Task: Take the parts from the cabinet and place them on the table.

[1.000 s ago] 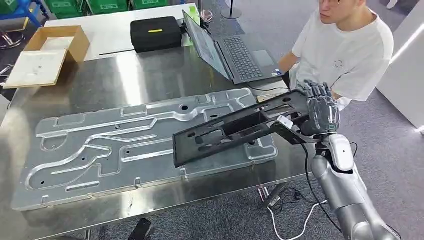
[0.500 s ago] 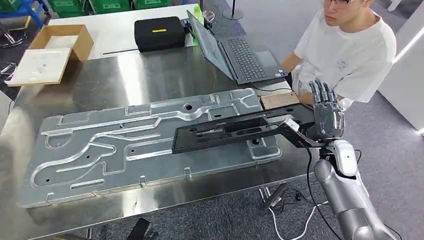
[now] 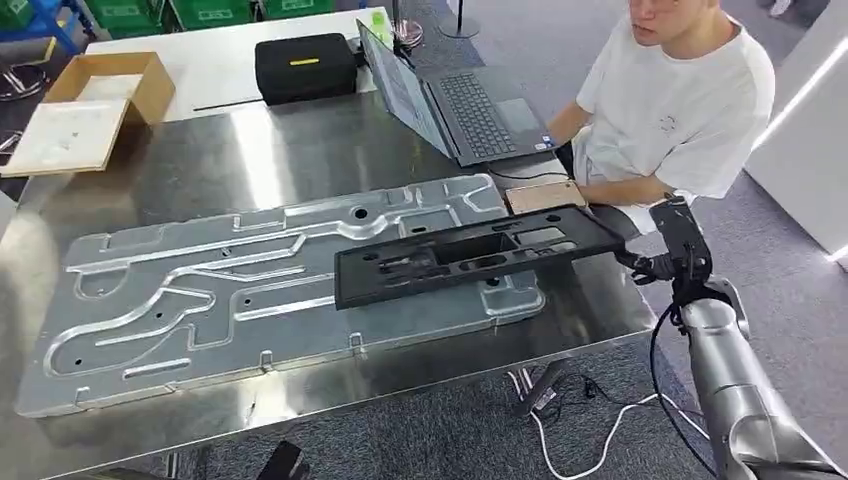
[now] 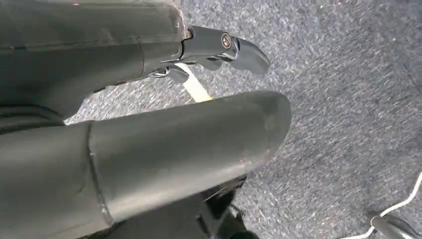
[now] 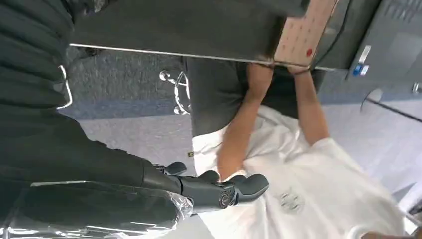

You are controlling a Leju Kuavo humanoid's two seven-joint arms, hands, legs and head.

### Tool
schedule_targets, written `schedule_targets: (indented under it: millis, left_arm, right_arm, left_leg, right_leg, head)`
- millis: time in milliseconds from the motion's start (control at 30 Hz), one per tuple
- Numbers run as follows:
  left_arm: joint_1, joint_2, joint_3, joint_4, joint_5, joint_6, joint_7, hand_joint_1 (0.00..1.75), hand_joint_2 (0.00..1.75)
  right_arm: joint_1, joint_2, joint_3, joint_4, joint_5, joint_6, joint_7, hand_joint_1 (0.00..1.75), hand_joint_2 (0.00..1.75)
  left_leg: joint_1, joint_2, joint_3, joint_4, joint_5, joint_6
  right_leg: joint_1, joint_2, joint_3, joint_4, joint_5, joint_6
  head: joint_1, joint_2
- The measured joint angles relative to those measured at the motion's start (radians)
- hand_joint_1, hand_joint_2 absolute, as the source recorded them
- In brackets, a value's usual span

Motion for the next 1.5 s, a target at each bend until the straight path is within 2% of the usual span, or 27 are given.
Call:
schedule_targets:
  millis: [100,167,267,300,333,367,433,467,500,533,600,667,733,800,833,867,933,967,1000,1067,1133,1167,1233,1400,1433,1467,1500]
  left_arm:
    - [0.003,0.001,0.000,0.000,0.000,0.000,0.000,0.00,0.00]
    - [0.000,0.001,-0.002,0.000,-0.005,-0.003,0.000,0.00,0.00]
    - [0.000,0.001,-0.007,0.000,-0.006,-0.006,0.000,0.00,0.00]
    - [0.002,0.001,-0.008,0.000,-0.006,-0.006,0.000,0.00,0.00]
    - [0.002,0.001,-0.008,0.000,-0.006,-0.006,0.000,0.00,0.00]
    - [0.002,0.001,-0.008,0.000,-0.006,-0.006,0.000,0.00,0.00]
    - [0.001,0.001,-0.010,0.000,-0.006,-0.006,0.001,0.00,0.00]
    - [0.001,0.002,-0.010,0.000,-0.005,-0.002,0.001,0.00,0.00]
    - [0.000,0.002,-0.010,0.000,-0.003,0.000,0.001,0.00,0.00]
    - [0.000,0.002,-0.010,0.000,0.001,0.001,0.000,0.00,0.00]
    - [0.002,0.002,-0.010,0.000,0.004,0.005,-0.003,0.00,0.00]
    - [0.007,0.002,-0.010,0.000,0.005,0.010,-0.010,0.00,0.00]
    - [0.007,0.002,-0.010,0.000,0.004,0.012,-0.011,0.00,0.00]
    - [0.008,0.002,-0.010,0.000,0.001,0.012,-0.011,0.00,0.00]
    - [0.011,0.002,-0.011,0.000,0.000,0.012,-0.009,0.00,0.00]
    - [0.013,0.002,-0.013,0.000,-0.004,0.012,-0.008,0.00,0.00]
    - [0.013,0.002,-0.016,0.000,-0.007,0.012,-0.004,0.00,0.00]
    - [0.011,0.002,-0.017,0.000,-0.008,0.012,-0.002,0.00,0.00]
    - [0.008,0.002,-0.017,0.000,-0.008,0.012,0.001,0.00,0.00]
    - [0.005,0.001,-0.020,0.000,-0.015,0.011,0.003,0.00,0.00]
    - [0.006,0.000,-0.024,0.000,-0.017,0.009,0.005,0.00,0.00]
    - [0.006,-0.003,-0.025,0.000,-0.018,0.009,0.006,0.00,0.00]
    - [0.002,-0.005,-0.026,0.000,-0.018,0.009,0.006,0.00,0.00]
    - [0.002,-0.005,-0.026,0.000,-0.018,0.009,0.006,0.00,0.00]
    - [0.003,-0.007,-0.028,0.000,-0.018,0.008,0.006,0.00,0.00]
    - [0.004,-0.007,-0.028,0.000,-0.019,0.008,0.007,0.00,0.00]
    - [0.004,-0.009,-0.031,0.000,-0.020,0.006,0.009,0.00,0.00]
  right_arm:
    - [-0.001,-0.003,-0.010,0.022,-0.031,0.029,0.006,0.00,0.00]
    - [-0.006,-0.020,-0.022,0.040,-0.103,0.122,0.038,0.00,0.00]
    - [-0.016,-0.054,-0.032,0.079,-0.167,0.219,0.061,0.00,0.00]
    - [-0.016,-0.061,-0.033,0.093,-0.180,0.241,0.069,0.00,0.00]
    - [-0.016,-0.072,-0.033,0.111,-0.200,0.268,0.075,0.00,0.00]
    - [-0.017,-0.078,-0.034,0.122,-0.214,0.283,0.078,0.00,0.00]
    - [-0.020,-0.095,-0.035,0.138,-0.235,0.293,0.075,0.00,0.00]
    - [-0.023,-0.102,-0.035,0.145,-0.233,0.275,0.059,0.00,0.00]
    - [-0.029,-0.103,-0.035,0.152,-0.227,0.246,0.032,0.00,0.00]
    - [-0.029,-0.103,-0.035,0.154,-0.209,0.199,-0.008,0.00,0.00]
    - [-0.013,-0.090,-0.029,0.136,-0.114,-0.010,-0.141,0.00,0.00]
    - [0.017,-0.055,-0.024,0.033,0.023,-0.275,-0.247,0.00,0.00]
    - [0.042,-0.024,-0.022,-0.056,0.145,-0.422,-0.259,0.00,0.00]
    - [0.089,0.004,-0.019,-0.165,0.294,-0.532,-0.253,0.00,0.00]
    - [0.108,0.016,-0.019,-0.216,0.367,-0.559,-0.249,0.00,0.00]
    - [0.126,0.033,-0.022,-0.279,0.457,-0.573,-0.257,0.00,0.00]
    - [0.148,0.068,-0.040,-0.384,0.598,-0.582,-0.289,0.00,0.00]
    - [0.157,0.089,-0.051,-0.439,0.660,-0.583,-0.316,0.00,0.00]
    - [0.164,0.107,-0.062,-0.480,0.700,-0.586,-0.340,0.00,0.00]
    - [0.182,0.142,-0.083,-0.557,0.775,-0.589,-0.369,0.00,0.00]
    - [0.194,0.171,-0.101,-0.622,0.836,-0.589,-0.400,0.00,0.00]
    - [0.199,0.184,-0.110,-0.658,0.860,-0.589,-0.413,0.00,0.00]
    - [0.202,0.201,-0.126,-0.697,0.875,-0.588,-0.423,0.00,0.00]
    - [0.202,0.202,-0.128,-0.700,0.876,-0.588,-0.423,0.00,0.00]
    - [0.209,0.213,-0.141,-0.719,0.883,-0.588,-0.428,0.00,0.00]
    - [0.215,0.218,-0.144,-0.728,0.887,-0.588,-0.433,0.00,0.00]
    - [0.234,0.238,-0.145,-0.775,0.903,-0.588,-0.440,0.00,0.00]
  left_leg:
    - [-0.003,0.000,-0.002,-0.004,0.006,0.008]
    - [0.005,0.003,0.010,-0.029,0.023,0.021]
    - [0.005,0.002,0.006,-0.030,0.026,0.025]
    - [0.005,0.002,0.006,-0.029,0.026,0.025]
    - [0.006,0.002,0.006,-0.028,0.025,0.024]
    - [0.006,0.002,0.006,-0.026,0.025,0.023]
    - [0.010,0.001,0.006,-0.016,0.018,0.014]
    - [0.009,0.001,0.005,-0.010,0.013,0.007]
    - [0.003,0.001,0.001,-0.005,0.009,0.000]
    - [0.003,0.001,0.000,-0.008,0.009,-0.004]
    - [0.004,0.001,0.001,-0.011,0.010,-0.011]
    - [0.009,0.001,-0.003,0.011,-0.010,-0.025]
    - [0.009,0.001,-0.054,0.125,-0.081,-0.028]
    - [0.009,0.001,-0.132,0.283,-0.147,-0.028]
    - [0.009,0.001,-0.147,0.311,-0.146,-0.026]
    - [0.007,0.001,-0.137,0.289,-0.121,-0.021]
    - [0.002,0.000,-0.064,0.141,-0.036,-0.007]
    - [-0.004,-0.001,-0.017,0.045,0.007,0.007]
    - [-0.009,0.000,0.001,0.007,-0.001,0.017]
    - [-0.011,0.002,0.003,-0.004,0.003,0.011]
    - [-0.010,0.000,0.005,-0.013,0.009,0.017]
    - [-0.001,0.004,0.013,-0.027,0.019,0.020]
    - [-0.001,0.003,0.016,-0.034,0.023,0.026]
    - [0.000,0.003,0.016,-0.034,0.023,0.026]
    - [-0.001,0.003,0.015,-0.034,0.023,0.026]
    - [-0.001,0.004,0.015,-0.033,0.022,0.026]
    - [0.002,0.003,0.014,-0.025,0.018,0.020]
  right_leg:
    - [-0.007,0.000,0.001,-0.009,0.008,0.017]
    - [-0.009,-0.001,-0.005,0.013,-0.013,0.027]
    - [-0.013,-0.001,-0.100,0.217,-0.121,0.038]
    - [-0.014,-0.001,-0.128,0.275,-0.136,0.042]
    - [-0.018,-0.002,-0.132,0.282,-0.124,0.046]
    - [-0.022,-0.003,-0.116,0.247,-0.096,0.049]
    - [-0.031,-0.006,-0.026,0.078,-0.011,0.054]
    - [-0.034,-0.009,0.010,0.000,-0.004,0.056]
    - [-0.022,-0.004,0.014,-0.005,-0.009,0.048]
    - [-0.022,-0.001,0.012,-0.004,-0.007,0.038]
    - [-0.020,0.000,0.010,-0.002,-0.008,0.028]
    - [-0.022,0.001,0.013,-0.008,-0.004,0.007]
    - [-0.019,0.002,0.013,-0.008,-0.005,-0.003]
    - [-0.011,-0.001,0.012,-0.007,-0.007,-0.006]
    - [-0.007,-0.002,0.013,-0.007,-0.008,-0.008]
    - [-0.004,-0.002,0.013,-0.005,-0.009,-0.009]
    - [0.000,0.001,0.016,-0.004,-0.010,-0.011]
    - [0.000,0.001,0.019,-0.004,-0.012,-0.011]
    - [0.004,0.001,0.017,-0.002,-0.013,-0.009]
    - [0.000,-0.001,0.014,-0.003,-0.011,-0.001]
    - [-0.001,-0.002,0.016,-0.007,-0.009,0.010]
    - [-0.004,-0.003,0.015,0.004,-0.017,0.015]
    - [-0.004,-0.003,-0.020,0.080,-0.073,0.024]
    - [-0.004,-0.003,-0.026,0.093,-0.080,0.025]
    - [-0.008,-0.003,-0.083,0.212,-0.135,0.031]
    - [-0.010,-0.003,-0.105,0.256,-0.148,0.033]
    - [-0.020,-0.005,-0.045,0.135,-0.049,0.038]
  head:
    - [0.000,0.000]
    - [0.001,0.000]
    - [0.000,0.000]
    - [0.001,0.000]
    - [0.000,0.000]
    - [0.000,0.000]
    - [0.000,0.000]
    - [0.001,0.000]
    - [0.001,0.000]
    - [0.000,0.000]
    - [0.000,0.000]
    - [0.000,0.000]
    - [0.000,0.000]
    - [0.000,0.000]
    - [0.000,0.000]
    - [0.000,0.000]
    - [0.000,0.000]
    - [0.000,0.000]
    - [0.000,0.000]
    - [0.000,0.000]
    - [0.000,0.000]
    - [0.000,0.000]
    - [0.000,0.000]
    - [0.000,0.000]
    - [0.001,0.000]
    - [0.001,0.000]
    - [0.001,0.000]
